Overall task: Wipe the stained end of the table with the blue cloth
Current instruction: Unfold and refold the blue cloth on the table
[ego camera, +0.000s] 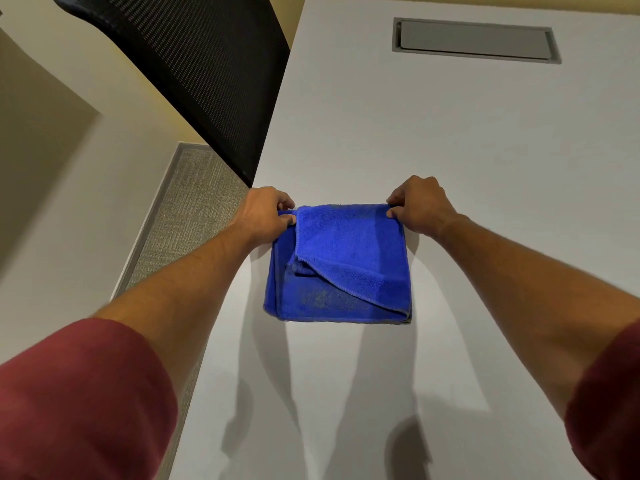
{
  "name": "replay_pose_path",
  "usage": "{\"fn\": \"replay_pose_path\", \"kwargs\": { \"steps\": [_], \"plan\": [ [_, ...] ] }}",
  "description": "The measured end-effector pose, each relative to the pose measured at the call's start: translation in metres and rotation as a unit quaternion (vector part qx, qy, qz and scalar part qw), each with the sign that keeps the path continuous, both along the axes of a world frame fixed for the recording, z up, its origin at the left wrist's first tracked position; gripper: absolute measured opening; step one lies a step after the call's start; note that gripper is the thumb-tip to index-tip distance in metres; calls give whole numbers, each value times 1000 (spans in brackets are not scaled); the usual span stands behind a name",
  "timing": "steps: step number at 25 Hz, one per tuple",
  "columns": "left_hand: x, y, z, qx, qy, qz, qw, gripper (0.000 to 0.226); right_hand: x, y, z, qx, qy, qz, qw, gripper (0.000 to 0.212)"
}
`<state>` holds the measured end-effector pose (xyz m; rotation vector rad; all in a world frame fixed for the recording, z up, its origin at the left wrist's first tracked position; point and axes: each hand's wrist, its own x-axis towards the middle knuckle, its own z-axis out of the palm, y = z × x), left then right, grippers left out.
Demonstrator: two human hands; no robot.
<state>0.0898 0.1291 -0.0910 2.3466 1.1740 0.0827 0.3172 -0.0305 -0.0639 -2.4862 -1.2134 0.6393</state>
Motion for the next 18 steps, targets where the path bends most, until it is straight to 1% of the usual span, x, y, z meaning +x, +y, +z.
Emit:
{"fn": "replay_pose_path", "kwargs": {
  "steps": [4,7,12,14,18],
  "plan": [
    [5,0,3,-21,-41,-22,999,29,2,2,0,5,-3,4,1000,25],
    [9,1,7,-16,-30,-31,999,16,2,1,1,21,-6,2,1000,21],
    [6,2,34,-51,-23,-37,998,5,5,-8,23,43,8,-11,999,15],
    [3,1,53,-61,-25,-37,997,6,5,-12,41,48,7,-7,999,13],
    [0,-8,99,-67,-25,-39,997,16,3,-23,87,59,-1,0,998,13]
  ]
}}
